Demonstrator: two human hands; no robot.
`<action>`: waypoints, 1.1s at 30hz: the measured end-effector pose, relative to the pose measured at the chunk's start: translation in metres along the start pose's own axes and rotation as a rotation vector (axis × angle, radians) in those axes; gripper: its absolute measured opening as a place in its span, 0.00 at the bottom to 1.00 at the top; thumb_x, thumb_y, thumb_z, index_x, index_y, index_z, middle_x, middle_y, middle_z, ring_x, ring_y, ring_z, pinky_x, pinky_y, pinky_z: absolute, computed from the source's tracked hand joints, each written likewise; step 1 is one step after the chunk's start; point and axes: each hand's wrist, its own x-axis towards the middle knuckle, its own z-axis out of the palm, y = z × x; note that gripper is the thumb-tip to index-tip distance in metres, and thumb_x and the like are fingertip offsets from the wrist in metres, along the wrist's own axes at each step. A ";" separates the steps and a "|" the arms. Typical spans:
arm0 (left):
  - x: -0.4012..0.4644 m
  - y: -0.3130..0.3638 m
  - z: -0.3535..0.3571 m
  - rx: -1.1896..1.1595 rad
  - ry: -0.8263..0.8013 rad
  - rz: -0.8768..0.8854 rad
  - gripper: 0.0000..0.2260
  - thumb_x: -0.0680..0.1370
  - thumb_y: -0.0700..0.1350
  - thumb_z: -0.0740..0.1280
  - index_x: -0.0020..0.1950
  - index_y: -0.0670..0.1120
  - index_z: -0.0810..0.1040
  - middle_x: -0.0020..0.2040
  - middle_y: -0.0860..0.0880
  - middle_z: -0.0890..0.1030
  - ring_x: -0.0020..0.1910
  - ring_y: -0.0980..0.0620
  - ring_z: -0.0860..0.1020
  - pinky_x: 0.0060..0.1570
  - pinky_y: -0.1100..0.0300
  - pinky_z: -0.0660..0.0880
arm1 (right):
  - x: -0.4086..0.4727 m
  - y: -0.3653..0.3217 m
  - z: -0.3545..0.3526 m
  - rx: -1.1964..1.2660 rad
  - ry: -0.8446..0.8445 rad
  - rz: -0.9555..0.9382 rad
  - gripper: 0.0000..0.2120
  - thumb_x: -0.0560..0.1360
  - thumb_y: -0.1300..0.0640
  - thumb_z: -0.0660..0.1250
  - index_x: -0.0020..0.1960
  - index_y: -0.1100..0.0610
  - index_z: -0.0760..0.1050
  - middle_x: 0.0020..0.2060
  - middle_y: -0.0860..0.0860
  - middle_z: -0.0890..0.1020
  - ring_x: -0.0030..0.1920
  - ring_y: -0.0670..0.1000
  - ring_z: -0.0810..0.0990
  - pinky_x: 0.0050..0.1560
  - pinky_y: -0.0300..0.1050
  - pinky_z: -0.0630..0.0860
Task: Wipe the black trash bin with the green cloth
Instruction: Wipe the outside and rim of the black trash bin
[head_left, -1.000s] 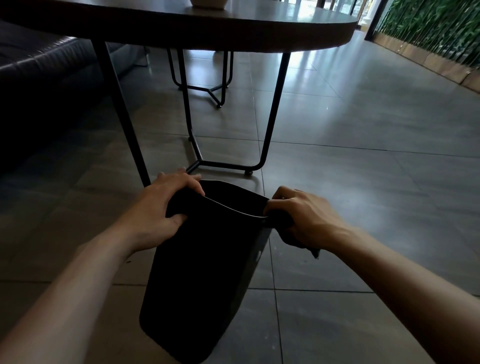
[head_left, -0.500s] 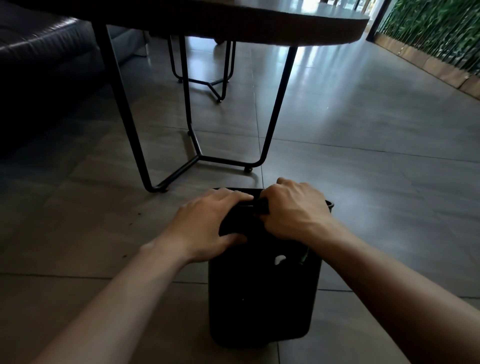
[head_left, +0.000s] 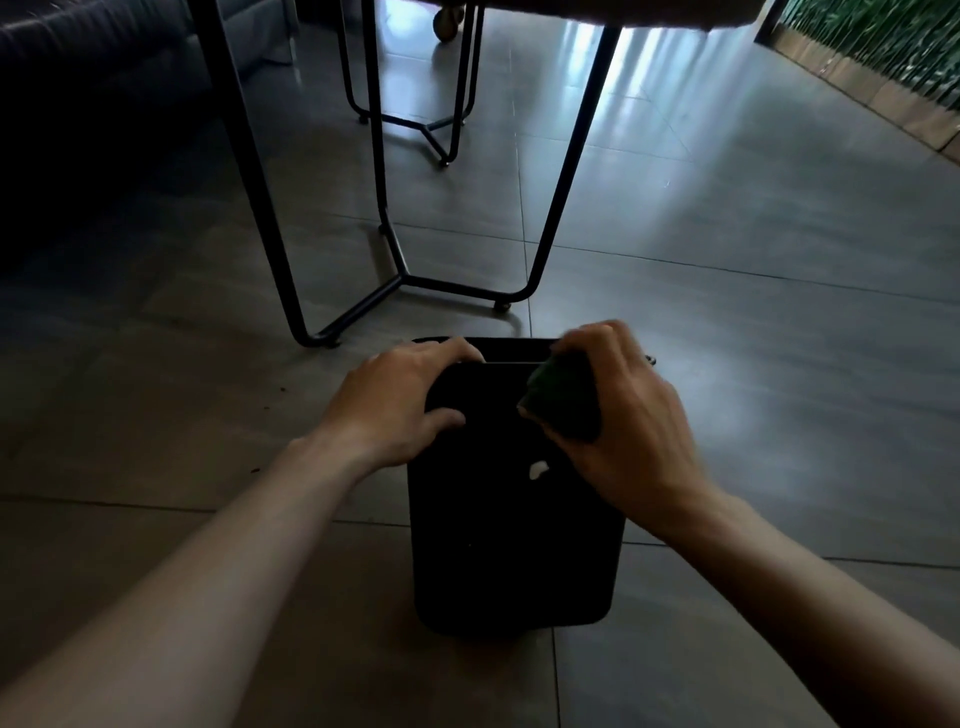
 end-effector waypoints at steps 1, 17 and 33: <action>0.000 -0.004 0.000 -0.024 -0.009 -0.016 0.24 0.71 0.50 0.76 0.63 0.65 0.71 0.57 0.60 0.79 0.59 0.50 0.78 0.56 0.46 0.77 | -0.012 0.008 0.006 0.011 0.056 -0.047 0.29 0.71 0.51 0.80 0.63 0.54 0.68 0.60 0.52 0.73 0.51 0.52 0.77 0.38 0.50 0.80; 0.018 0.000 0.011 -0.083 -0.007 0.049 0.23 0.73 0.44 0.75 0.65 0.57 0.73 0.56 0.59 0.73 0.61 0.53 0.70 0.60 0.54 0.69 | -0.123 0.049 0.104 -0.567 -0.316 -0.817 0.28 0.82 0.56 0.66 0.80 0.52 0.64 0.79 0.53 0.67 0.80 0.60 0.63 0.82 0.64 0.52; 0.022 -0.007 0.019 -0.070 -0.016 0.101 0.25 0.73 0.45 0.75 0.64 0.63 0.70 0.56 0.67 0.71 0.61 0.56 0.68 0.60 0.55 0.67 | -0.149 0.063 0.104 -0.551 -0.283 -0.772 0.30 0.83 0.56 0.65 0.83 0.53 0.59 0.80 0.54 0.64 0.81 0.61 0.61 0.81 0.61 0.53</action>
